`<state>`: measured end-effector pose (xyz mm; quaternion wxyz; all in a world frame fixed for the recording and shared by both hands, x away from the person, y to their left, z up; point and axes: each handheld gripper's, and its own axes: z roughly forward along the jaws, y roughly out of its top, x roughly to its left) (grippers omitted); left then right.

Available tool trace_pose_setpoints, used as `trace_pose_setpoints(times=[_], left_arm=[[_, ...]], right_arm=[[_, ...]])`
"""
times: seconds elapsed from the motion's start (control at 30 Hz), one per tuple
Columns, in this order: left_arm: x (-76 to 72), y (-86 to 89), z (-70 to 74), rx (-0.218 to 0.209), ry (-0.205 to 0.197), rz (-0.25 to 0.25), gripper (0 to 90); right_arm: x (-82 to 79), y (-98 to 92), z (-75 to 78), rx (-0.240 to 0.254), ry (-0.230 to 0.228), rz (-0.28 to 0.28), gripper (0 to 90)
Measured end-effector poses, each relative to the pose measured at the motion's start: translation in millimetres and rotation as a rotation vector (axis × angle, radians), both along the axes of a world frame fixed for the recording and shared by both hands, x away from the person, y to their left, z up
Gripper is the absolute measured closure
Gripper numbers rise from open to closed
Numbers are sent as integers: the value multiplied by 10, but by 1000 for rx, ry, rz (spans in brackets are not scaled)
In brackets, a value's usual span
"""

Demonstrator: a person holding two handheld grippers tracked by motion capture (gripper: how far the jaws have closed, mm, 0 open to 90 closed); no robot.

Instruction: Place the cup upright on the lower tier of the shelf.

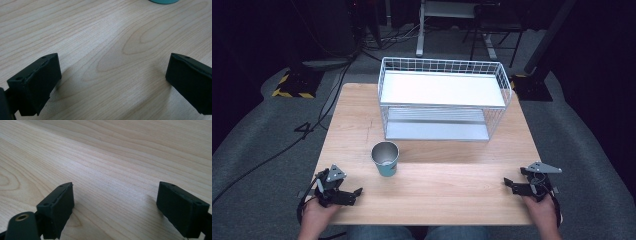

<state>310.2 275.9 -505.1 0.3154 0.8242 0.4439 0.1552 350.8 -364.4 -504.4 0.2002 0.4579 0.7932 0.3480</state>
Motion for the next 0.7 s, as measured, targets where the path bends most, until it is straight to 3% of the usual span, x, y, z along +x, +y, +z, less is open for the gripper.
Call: trace_pose_setpoints(times=[0.17, 0.23, 0.4, 0.7], left_arm=[[13, 4, 34, -3, 16, 20, 52], [14, 15, 61, -25, 24, 20, 89], [-31, 16, 187, -66, -5, 18, 128], [-94, -97, 359, -63, -60, -8, 148]], right_arm=[[0, 0, 0, 0, 0, -1, 149], [0, 0, 0, 0, 0, -1, 149], [0, 0, 0, 0, 0, 0, 149], [-1, 0, 0, 0, 0, -1, 150]])
